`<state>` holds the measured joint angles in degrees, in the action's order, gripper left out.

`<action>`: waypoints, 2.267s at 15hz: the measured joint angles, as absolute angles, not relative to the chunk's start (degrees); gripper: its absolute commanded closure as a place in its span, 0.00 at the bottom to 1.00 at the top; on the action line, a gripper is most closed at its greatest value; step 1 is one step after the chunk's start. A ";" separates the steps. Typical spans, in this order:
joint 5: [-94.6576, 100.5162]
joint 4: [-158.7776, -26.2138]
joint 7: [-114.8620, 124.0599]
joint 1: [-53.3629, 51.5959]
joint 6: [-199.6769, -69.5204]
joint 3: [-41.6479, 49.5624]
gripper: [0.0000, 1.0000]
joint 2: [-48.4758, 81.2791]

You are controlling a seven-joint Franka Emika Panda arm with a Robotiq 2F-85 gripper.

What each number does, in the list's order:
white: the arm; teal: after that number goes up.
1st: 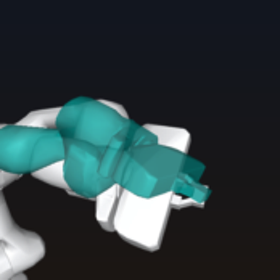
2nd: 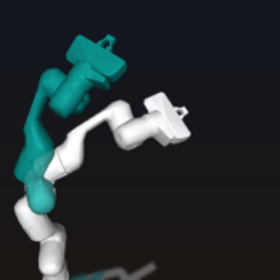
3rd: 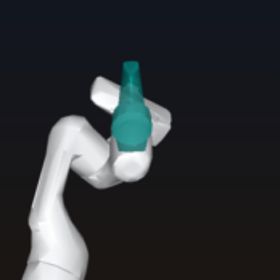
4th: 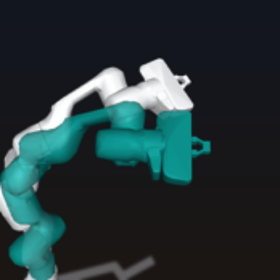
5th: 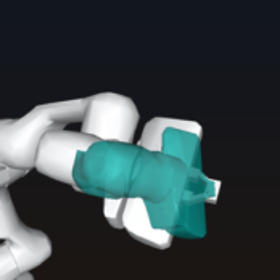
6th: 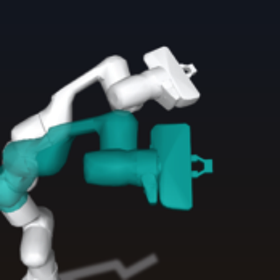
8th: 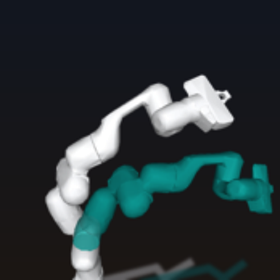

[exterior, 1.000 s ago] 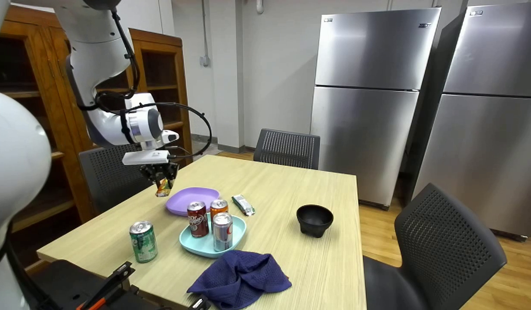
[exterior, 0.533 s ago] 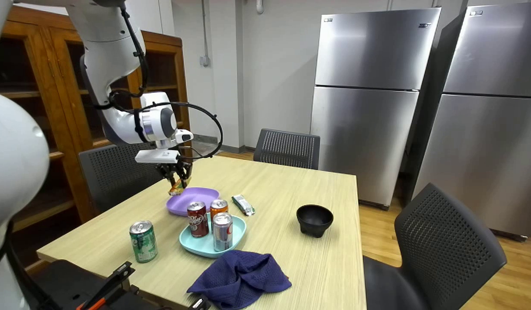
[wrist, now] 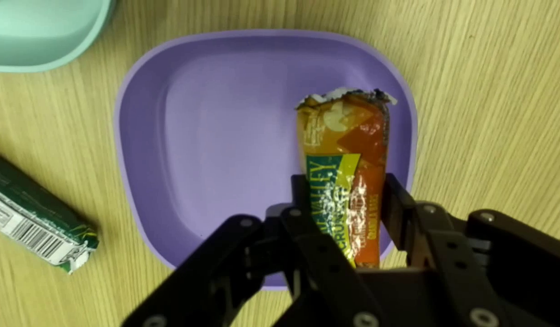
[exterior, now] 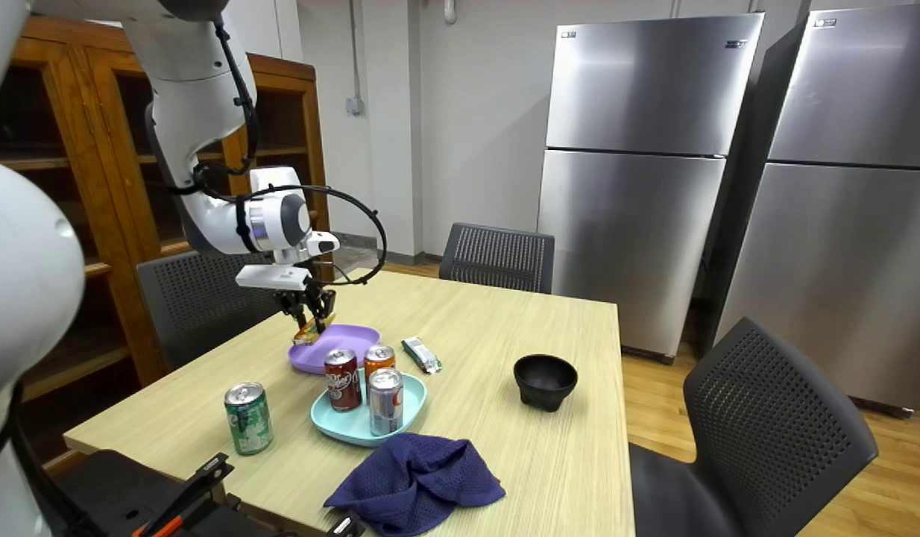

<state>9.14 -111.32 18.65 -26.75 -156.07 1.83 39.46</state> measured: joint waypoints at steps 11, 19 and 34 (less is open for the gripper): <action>8.25 -110.25 18.70 -26.99 -156.10 1.49 0.27 41.37; 8.25 -110.31 18.71 -27.22 -157.12 0.87 0.00 40.21; 10.88 -117.25 21.34 -29.09 -158.41 3.26 0.00 29.82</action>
<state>10.88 -117.25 21.34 -29.09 -158.41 3.26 29.82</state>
